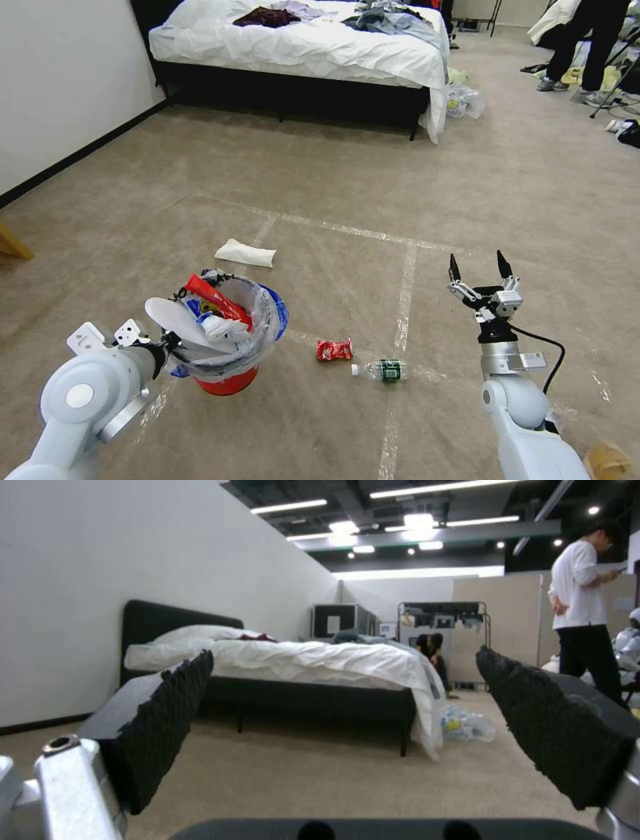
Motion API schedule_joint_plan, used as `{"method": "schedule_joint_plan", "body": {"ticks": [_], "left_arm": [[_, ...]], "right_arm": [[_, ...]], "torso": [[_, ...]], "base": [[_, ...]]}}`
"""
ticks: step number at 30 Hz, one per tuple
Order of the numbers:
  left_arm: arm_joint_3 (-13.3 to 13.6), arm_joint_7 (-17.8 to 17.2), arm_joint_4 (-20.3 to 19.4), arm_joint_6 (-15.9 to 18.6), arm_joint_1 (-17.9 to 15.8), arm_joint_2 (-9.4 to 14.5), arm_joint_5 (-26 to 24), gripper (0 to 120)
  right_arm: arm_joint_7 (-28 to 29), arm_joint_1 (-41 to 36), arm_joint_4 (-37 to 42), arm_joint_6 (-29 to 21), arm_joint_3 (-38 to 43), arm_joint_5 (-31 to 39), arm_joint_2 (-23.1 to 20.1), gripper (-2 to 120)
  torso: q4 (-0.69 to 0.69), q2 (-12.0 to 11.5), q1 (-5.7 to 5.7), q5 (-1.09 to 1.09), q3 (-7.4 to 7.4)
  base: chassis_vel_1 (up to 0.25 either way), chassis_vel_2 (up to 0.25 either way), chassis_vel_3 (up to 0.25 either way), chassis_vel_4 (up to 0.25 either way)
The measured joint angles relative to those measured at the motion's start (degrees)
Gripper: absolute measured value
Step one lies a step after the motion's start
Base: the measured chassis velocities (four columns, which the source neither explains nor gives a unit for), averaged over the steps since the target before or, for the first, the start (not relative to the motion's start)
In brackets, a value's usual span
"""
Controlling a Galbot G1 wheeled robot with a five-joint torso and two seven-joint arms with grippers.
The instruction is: Pick up the trash bin and place the garbage on the floor into it.
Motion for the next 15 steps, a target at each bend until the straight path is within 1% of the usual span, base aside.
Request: {"method": "schedule_joint_plan", "body": {"ticks": [6, 11, 15], "left_arm": [[0.0, 0.0, -0.3, 0.0, 0.1, -0.1, 0.0, 4], [0.0, 0.0, -0.5, 0.0, 0.3, -0.2, 0.0, 4], [0.0, 0.1, -0.6, 0.0, 0.4, -0.2, 0.0, 4]], "right_arm": [[0.2, -0.1, -0.5, 1.1, 0.4, 0.1, -0.1, 100], [0.3, 0.0, -1.0, 2.1, 0.6, -0.3, -0.5, 100], [0.5, 0.4, -1.0, 2.2, 0.6, -1.2, -1.9, 100]], "torso": [[-0.01, 0.0, 0.0, 0.0, 0.0], [0.02, 0.0, 0.0, 0.0, 0.0], [-0.01, 0.0, 0.0, 0.01, -0.01]], "base": [[-0.078, 0.095, 0.095, -0.068], [0.0, 0.0, 0.0, 0.0], [0.0, 0.0, 0.0, 0.0]]}}
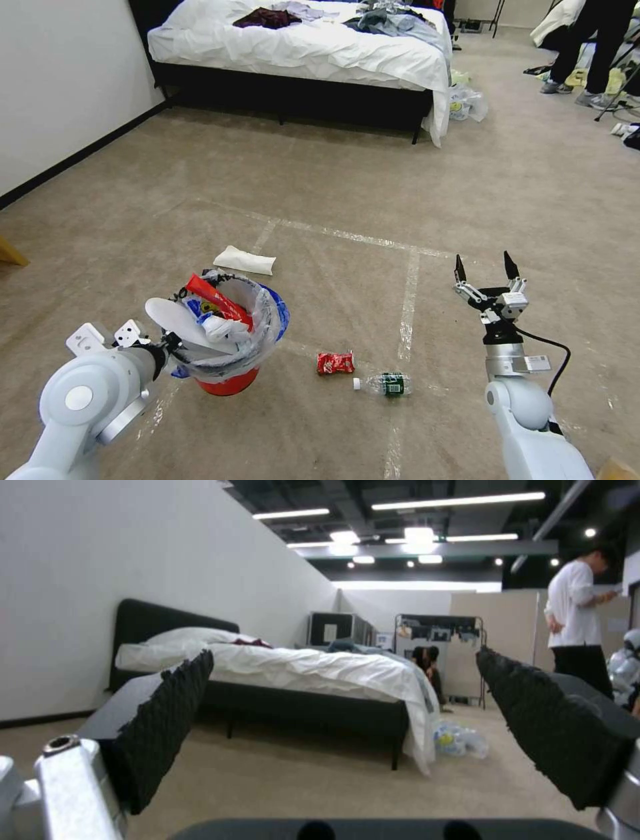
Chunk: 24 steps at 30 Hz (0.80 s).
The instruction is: Pick up the trash bin and place the garbage on the floor into it.
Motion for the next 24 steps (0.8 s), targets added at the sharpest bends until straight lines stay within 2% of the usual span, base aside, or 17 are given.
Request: {"method": "schedule_joint_plan", "body": {"ticks": [2, 3, 4, 5, 7, 8, 10, 11, 13, 14, 17, 18, 19, 20, 21, 23, 24], "left_arm": [[0.0, 0.1, -0.1, 0.0, 0.1, 0.0, 0.0, 4], [0.0, 0.1, -0.1, 0.0, 0.1, 0.0, 0.0, 4], [-0.1, 0.2, -0.1, 0.1, 0.1, 0.1, 0.0, 4], [-0.1, 0.2, -0.1, 0.1, 0.1, 0.1, 0.0, 4], [-0.2, 0.4, -0.2, 0.2, 0.4, 0.2, 0.0, 4], [-0.2, 0.4, -0.2, 0.2, 0.4, 0.2, 0.0, 4], [-0.4, 0.7, -0.4, 0.3, 0.5, 0.2, 0.0, 4], [-0.4, 0.7, -0.4, 0.3, 0.5, 0.2, 0.0, 4], [-0.6, 1.0, -0.5, 0.4, 0.8, 0.1, 0.2, 4], [-0.6, 1.0, -0.5, 0.4, 0.8, 0.1, 0.2, 4], [-0.6, 1.7, -0.4, 0.6, 1.1, -0.2, 0.4, 4], [-0.6, 1.7, -0.4, 0.6, 1.1, -0.2, 0.4, 4], [-0.4, 1.7, -0.1, 0.6, 0.9, -0.2, 0.4, 4], [0.7, 1.8, 1.0, 0.6, -0.4, 0.0, 0.5, 4], [0.7, 1.8, 1.0, 0.6, -0.4, 0.0, 0.5, 4], [2.9, 2.2, 3.1, 0.6, -2.8, 0.6, 0.2, 4], [2.9, 2.2, 3.1, 0.6, -2.8, 0.6, 0.2, 4]], "right_arm": [[0.2, 0.9, -0.5, 0.0, -0.3, -1.1, -2.6, 100], [0.2, 0.9, -0.5, 0.0, -0.3, -1.1, -2.6, 100], [0.1, 1.7, -1.0, -0.2, -0.6, -1.5, -4.9, 100], [0.1, 1.7, -1.0, -0.2, -0.6, -1.5, -4.9, 100], [-0.2, 4.4, -2.5, -0.3, -3.0, -2.7, -12.2, 100], [-0.2, 4.4, -2.5, -0.3, -3.0, -2.7, -12.2, 100], [-0.7, 8.1, -4.5, -0.4, -6.7, -3.8, -17.7, 100], [-0.7, 8.1, -4.5, -0.4, -6.7, -3.8, -17.7, 100], [-1.7, 12.6, -7.5, -0.2, -11.6, -3.8, -22.0, 100], [-1.7, 12.6, -7.5, -0.2, -11.6, -3.8, -22.0, 100], [-6.7, 20.7, -12.2, -0.1, -23.4, 1.7, -28.8, 100], [-6.7, 20.7, -12.2, -0.1, -23.4, 1.7, -28.8, 100], [-9.2, 21.7, -12.6, -0.9, -25.5, 4.0, -30.6, 100], [-15.3, 22.1, -12.6, -2.7, -27.9, 7.5, -34.3, 100], [-15.3, 22.1, -12.6, -2.7, -27.9, 7.5, -34.3, 100], [-24.7, 22.1, -13.0, -4.3, -30.0, 9.2, -39.3, 100], [-24.7, 22.1, -13.0, -4.3, -30.0, 9.2, -39.3, 100]], "torso": [[0.0, 0.0, 0.0, 0.01, 0.0], [0.0, 0.0, 0.0, 0.01, 0.0], [0.01, 0.0, 0.0, 0.01, 0.0], [0.01, 0.0, 0.0, 0.01, 0.0], [0.0, 0.0, 0.0, 0.0, 0.0], [0.0, 0.0, 0.0, 0.0, 0.0], [0.0, 0.0, 0.0, -0.01, 0.0], [0.0, 0.0, 0.0, -0.01, 0.0], [0.01, 0.0, 0.0, 0.01, 0.0], [0.01, 0.0, 0.0, 0.01, 0.0], [0.07, 0.0, 0.0, 0.03, 0.02], [0.07, 0.0, 0.0, 0.03, 0.02], [0.1, 0.0, 0.0, 0.04, 0.02], [0.09, 0.0, 0.0, 0.01, 0.02], [0.09, 0.0, 0.0, 0.01, 0.02], [-0.04, 0.0, 0.0, -0.03, 0.01], [-0.04, 0.0, 0.0, -0.03, 0.01]], "base": [[0.0, 0.0, 0.0, 0.0], [0.0, 0.0, 0.0, 0.0], [0.0, 0.0, 0.0, 0.0], [0.0, 0.0, 0.0, 0.0], [0.0, 0.0, 0.0, 0.0], [0.0, 0.0, 0.0, 0.0], [0.0, 0.0, 0.0, 0.0], [0.0, 0.0, 0.0, 0.0], [0.0, 0.0, 0.0, 0.0], [0.0, 0.0, 0.0, 0.0], [0.0, 0.0, 0.0, 0.0], [0.0, 0.0, 0.0, 0.0], [0.0, 0.0, 0.0, 0.0], [0.0, 0.0, 0.0, 0.0], [0.0, 0.0, 0.0, 0.0], [0.0, 0.0, 0.0, 0.0], [0.0, 0.0, 0.0, 0.0]]}}
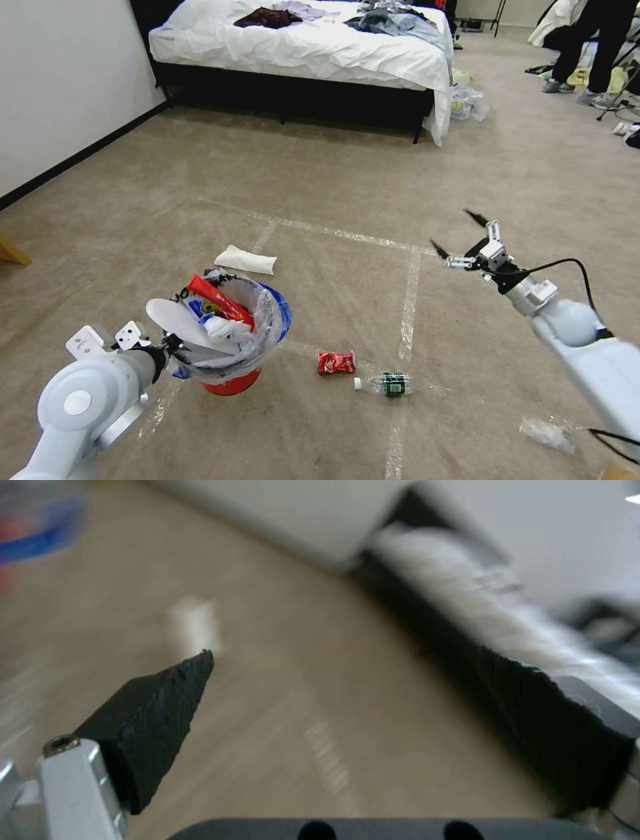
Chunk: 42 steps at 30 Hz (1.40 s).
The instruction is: Pick up the trash bin and place the garbage on the floor into it.
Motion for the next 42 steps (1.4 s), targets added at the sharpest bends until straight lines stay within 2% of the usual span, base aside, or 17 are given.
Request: {"method": "schedule_joint_plan", "body": {"ticks": [2, 3, 4, 5, 6, 8, 11, 13, 14, 16, 21, 25, 31, 42], "left_arm": [[0.4, 0.4, 1.1, 0.4, -0.5, 0.3, -0.1, 4], [0.4, 0.4, 1.1, 0.4, -0.5, 0.3, -0.1, 4], [0.3, 0.6, 1.4, 0.5, -0.4, 0.3, -0.1, 4], [-0.2, 0.6, 1.7, 0.6, -0.2, 0.2, -0.1, 4], [-0.2, 0.6, 1.7, 0.6, -0.2, 0.2, -0.1, 4], [-0.7, 0.7, 2.0, 0.6, -0.1, 0.1, -0.1, 4], [-0.8, 0.7, 2.4, 0.6, -0.1, 0.0, 0.0, 4], [-0.9, 0.7, 2.9, 0.7, -0.1, -0.2, 0.1, 4], [-0.9, 0.7, 2.9, 0.7, -0.1, -0.2, 0.1, 4], [-0.8, 0.7, 3.0, 0.6, -0.3, -0.3, 0.2, 4], [-0.6, 0.7, 3.3, 0.6, -0.2, -0.8, 0.8, 4], [-0.6, 0.7, 3.6, 0.7, 0.2, -1.6, 1.7, 4], [-0.8, 0.7, 3.7, 0.7, 0.0, -1.7, 1.9, 4], [-0.5, 0.7, 4.0, 0.6, -0.1, -2.2, 2.4, 4]], "right_arm": [[-8.5, 2.8, -2.6, -1.3, -4.0, -2.4, -2.4, 100], [-8.5, 2.8, -2.6, -1.3, -4.0, -2.4, -2.4, 100], [-11.9, 5.3, -4.4, -1.5, -6.8, -3.7, -2.5, 100], [-16.2, 8.8, -7.0, -1.3, -10.8, -5.1, -2.1, 100], [-16.2, 8.8, -7.0, -1.3, -10.8, -5.1, -2.1, 100], [-22.6, 13.3, -11.3, -1.0, -15.7, -7.9, -0.5, 100], [-25.5, 15.7, -13.9, -0.5, -18.4, -10.2, 0.9, 100], [-31.3, 20.5, -18.1, 0.1, -24.3, -14.1, 4.0, 100], [-31.3, 20.5, -18.1, 0.1, -24.3, -14.1, 4.0, 100], [-34.3, 24.2, -20.5, 0.1, -29.5, -17.7, 6.5, 100], [-33.7, 27.8, -22.1, -1.8, -37.2, -19.3, 8.2, 100], [-27.6, 29.2, -23.7, -4.9, -44.7, -18.8, 8.7, 100], [-24.7, 28.4, -26.9, -5.5, -47.1, -18.5, 10.5, 100], [-24.7, 28.8, -31.0, -4.4, -47.0, -21.6, 15.7, 100]], "torso": [[-0.03, 0.0, 0.0, 0.03, 0.0], [-0.03, 0.0, 0.0, 0.03, 0.0], [-0.02, 0.0, 0.01, 0.05, 0.0], [0.07, 0.0, 0.0, 0.02, -0.01], [0.07, 0.0, 0.0, 0.02, -0.01], [0.1, 0.0, 0.0, 0.04, 0.0], [0.09, 0.0, 0.0, 0.03, 0.0], [0.03, 0.0, 0.0, 0.03, 0.0], [0.03, 0.0, 0.0, 0.03, 0.0], [0.06, 0.0, 0.0, 0.02, 0.0], [0.06, 0.0, 0.0, 0.01, 0.0], [0.04, 0.0, 0.0, 0.01, 0.0], [0.03, 0.0, 0.0, 0.03, 0.0], [0.06, 0.0, 0.0, 0.01, 0.0]], "base": [[0.0, 0.0, 0.0, 0.0], [0.0, 0.0, 0.0, 0.0], [0.0, 0.0, 0.0, 0.0], [0.0, 0.0, 0.0, 0.0], [0.0, 0.0, 0.0, 0.0], [0.0, 0.0, 0.0, 0.0], [0.0, 0.0, 0.0, 0.0], [0.0, 0.0, 0.0, 0.0], [0.0, 0.0, 0.0, 0.0], [0.0, 0.0, 0.0, 0.0], [0.0, 0.0, 0.0, 0.0], [0.0, 0.0, 0.0, 0.0], [0.0, 0.0, 0.0, 0.0], [0.0, 0.0, 0.0, 0.0]]}}
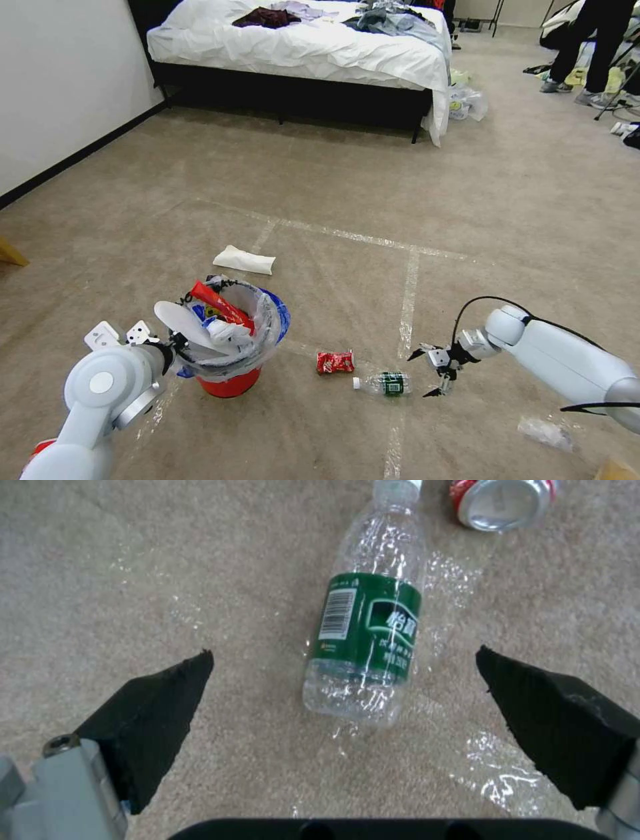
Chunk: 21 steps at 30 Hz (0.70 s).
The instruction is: Pick up the trash bin and place the garbage on the floor into it.
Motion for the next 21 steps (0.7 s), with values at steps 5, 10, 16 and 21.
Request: {"method": "schedule_joint_plan", "body": {"ticks": [5, 10, 16, 21], "left_arm": [[0.1, 0.0, -0.2, 0.0, 0.0, -0.1, 0.1, 4], [-0.1, 0.0, -0.2, 0.0, 0.3, 0.0, 0.1, 4], [-0.2, 0.0, -0.1, 0.0, 0.2, 0.0, 0.1, 4], [-0.1, 0.0, 0.0, 0.0, 0.1, -0.1, 0.1, 4]], "right_arm": [[-0.2, -0.4, -2.7, 0.7, 0.0, -1.5, 1.9, 100], [-0.1, -1.0, -5.7, 1.3, 0.4, -2.9, 3.7, 100], [0.6, -1.5, -10.1, 2.0, 1.0, -4.0, 6.1, 100], [1.2, -1.3, -12.5, 2.2, 1.2, -5.0, 7.7, 100]], "torso": [[-0.01, 0.0, 0.0, 0.01, 0.0], [-0.02, 0.0, 0.0, 0.02, 0.0], [-0.02, 0.0, 0.0, 0.01, 0.0], [-0.01, 0.0, 0.0, 0.01, 0.0]], "base": [[0.0, 0.0, 0.0, 0.0], [0.0, 0.0, 0.0, 0.0], [0.0, 0.0, 0.0, 0.0], [0.0, 0.0, 0.0, 0.0]]}}
